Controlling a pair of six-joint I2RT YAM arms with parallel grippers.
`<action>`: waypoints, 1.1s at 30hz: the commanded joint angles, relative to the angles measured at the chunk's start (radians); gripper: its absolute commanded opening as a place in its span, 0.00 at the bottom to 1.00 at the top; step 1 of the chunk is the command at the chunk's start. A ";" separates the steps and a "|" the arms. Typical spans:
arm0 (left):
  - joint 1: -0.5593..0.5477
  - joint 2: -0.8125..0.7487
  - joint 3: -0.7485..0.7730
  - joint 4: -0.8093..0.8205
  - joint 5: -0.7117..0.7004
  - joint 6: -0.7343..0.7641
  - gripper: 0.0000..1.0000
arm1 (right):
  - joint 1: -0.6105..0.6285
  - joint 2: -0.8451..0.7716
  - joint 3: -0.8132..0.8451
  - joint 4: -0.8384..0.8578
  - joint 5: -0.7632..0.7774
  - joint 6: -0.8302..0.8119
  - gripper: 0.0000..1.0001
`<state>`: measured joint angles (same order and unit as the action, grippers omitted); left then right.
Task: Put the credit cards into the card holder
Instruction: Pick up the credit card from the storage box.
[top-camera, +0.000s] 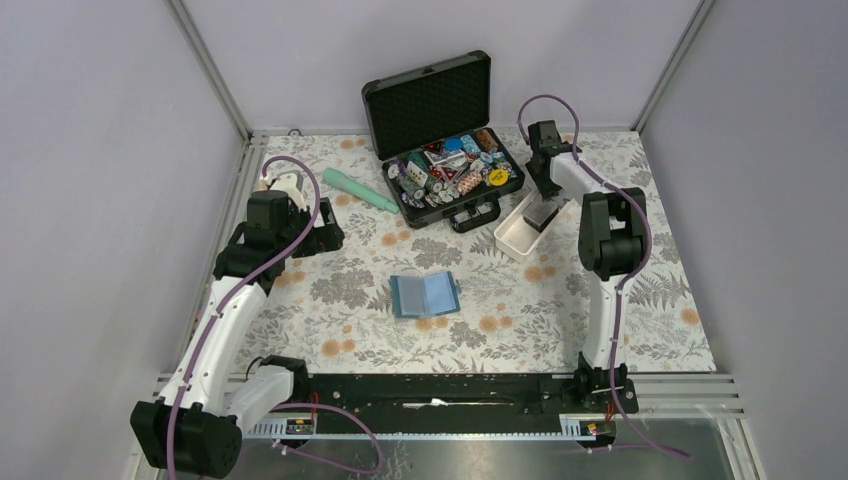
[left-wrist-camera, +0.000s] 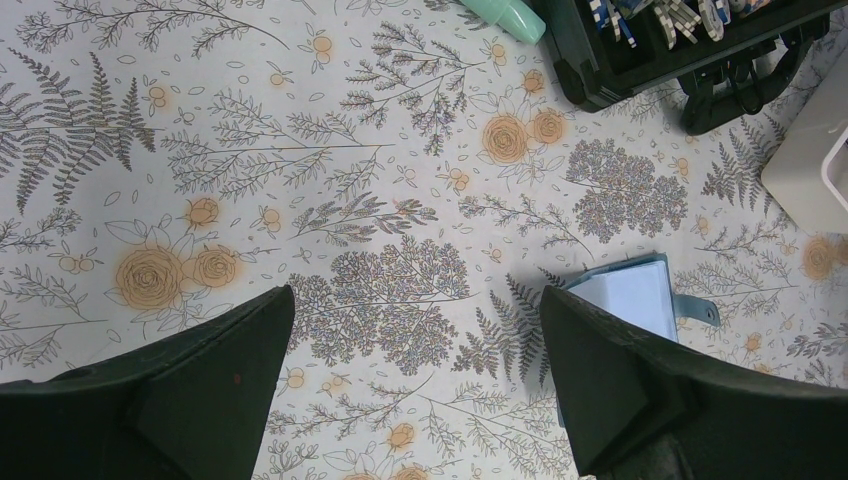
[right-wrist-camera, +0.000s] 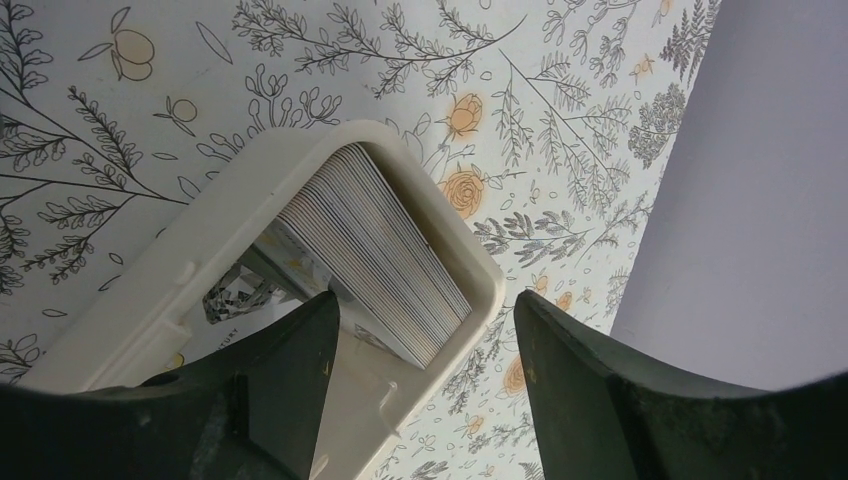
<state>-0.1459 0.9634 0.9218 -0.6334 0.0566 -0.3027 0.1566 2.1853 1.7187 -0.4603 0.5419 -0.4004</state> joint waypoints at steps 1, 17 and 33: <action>0.005 -0.013 -0.009 0.046 0.014 0.014 0.99 | -0.003 0.019 0.027 0.019 0.046 -0.020 0.70; 0.005 -0.016 -0.012 0.046 0.019 0.013 0.99 | -0.004 -0.014 0.024 0.041 0.065 -0.029 0.44; 0.005 -0.015 -0.014 0.047 0.021 0.014 0.99 | -0.004 0.000 0.005 0.038 -0.032 -0.038 0.55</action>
<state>-0.1459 0.9634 0.9070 -0.6331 0.0673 -0.3027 0.1558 2.1948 1.7172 -0.4351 0.5526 -0.4305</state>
